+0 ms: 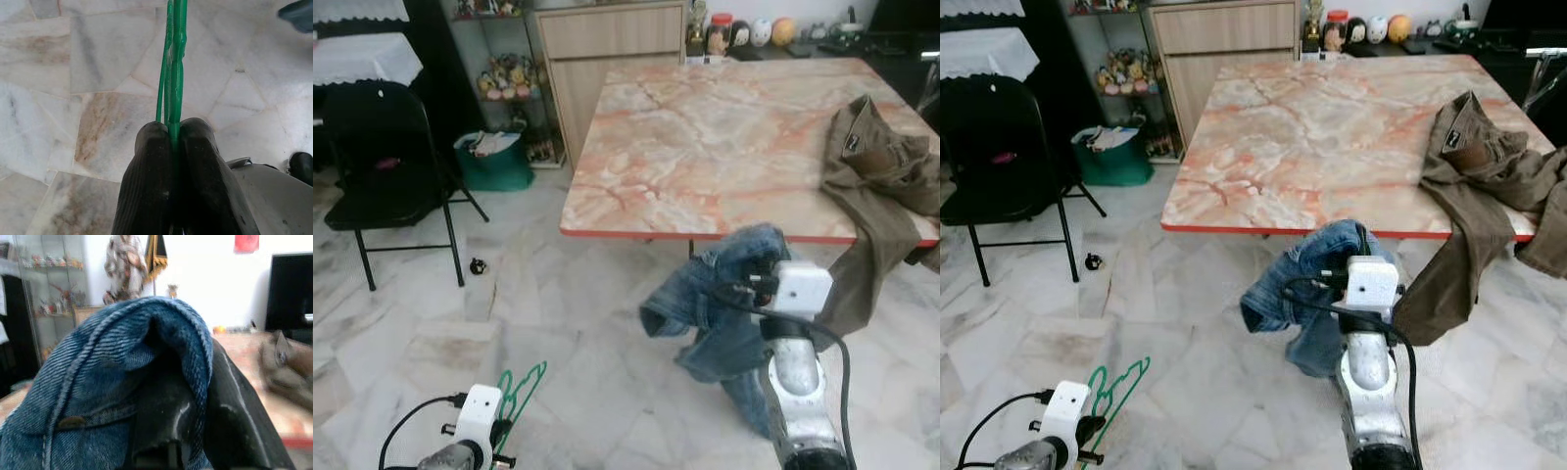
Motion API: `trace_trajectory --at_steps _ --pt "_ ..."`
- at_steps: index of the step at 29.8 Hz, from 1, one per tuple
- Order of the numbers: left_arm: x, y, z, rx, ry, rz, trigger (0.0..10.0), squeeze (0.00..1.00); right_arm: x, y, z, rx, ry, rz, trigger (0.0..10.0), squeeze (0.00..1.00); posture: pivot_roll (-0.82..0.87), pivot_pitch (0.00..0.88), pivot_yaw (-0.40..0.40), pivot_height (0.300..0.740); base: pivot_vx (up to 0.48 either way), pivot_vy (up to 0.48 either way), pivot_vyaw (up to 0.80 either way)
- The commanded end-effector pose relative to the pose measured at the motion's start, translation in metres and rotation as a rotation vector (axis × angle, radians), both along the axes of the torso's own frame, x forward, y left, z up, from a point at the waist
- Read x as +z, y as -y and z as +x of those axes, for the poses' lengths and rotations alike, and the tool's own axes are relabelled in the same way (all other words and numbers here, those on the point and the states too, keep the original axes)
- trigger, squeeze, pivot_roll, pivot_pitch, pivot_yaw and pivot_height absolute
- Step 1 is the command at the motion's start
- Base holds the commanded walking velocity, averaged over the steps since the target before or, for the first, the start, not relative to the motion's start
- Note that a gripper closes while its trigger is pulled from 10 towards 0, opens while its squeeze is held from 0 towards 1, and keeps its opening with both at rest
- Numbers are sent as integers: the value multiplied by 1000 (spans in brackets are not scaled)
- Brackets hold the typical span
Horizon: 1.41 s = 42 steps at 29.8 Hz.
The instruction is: Hang hanger
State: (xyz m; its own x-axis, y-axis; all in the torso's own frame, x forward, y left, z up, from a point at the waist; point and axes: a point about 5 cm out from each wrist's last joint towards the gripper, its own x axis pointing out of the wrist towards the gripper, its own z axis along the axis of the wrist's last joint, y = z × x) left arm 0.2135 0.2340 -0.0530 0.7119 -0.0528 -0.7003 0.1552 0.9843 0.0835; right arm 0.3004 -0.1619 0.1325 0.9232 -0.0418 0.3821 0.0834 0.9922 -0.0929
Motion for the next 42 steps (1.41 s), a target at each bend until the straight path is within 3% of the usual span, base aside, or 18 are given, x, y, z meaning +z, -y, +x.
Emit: trace_trajectory --at_steps 1,17,33,42 --pt "-1 -4 -3 27 -6 10 10000 0 30 -7 5 14 115 -4 10000 0 86 0 72 740 0 0 0" --pt "1 -5 0 36 14 13 10000 0 69 -10 26 -3 169 -26 10000 0 91 0 74 740 0 0 0" --pt "4 -3 4 17 28 5 10000 0 58 -15 25 -2 120 -6 10000 0 94 0 74 740 264 0 0" --pt "6 -1 9 7 44 -1 10000 0 69 -13 28 -6 149 -10 10000 0 92 0 71 740 312 0 0"
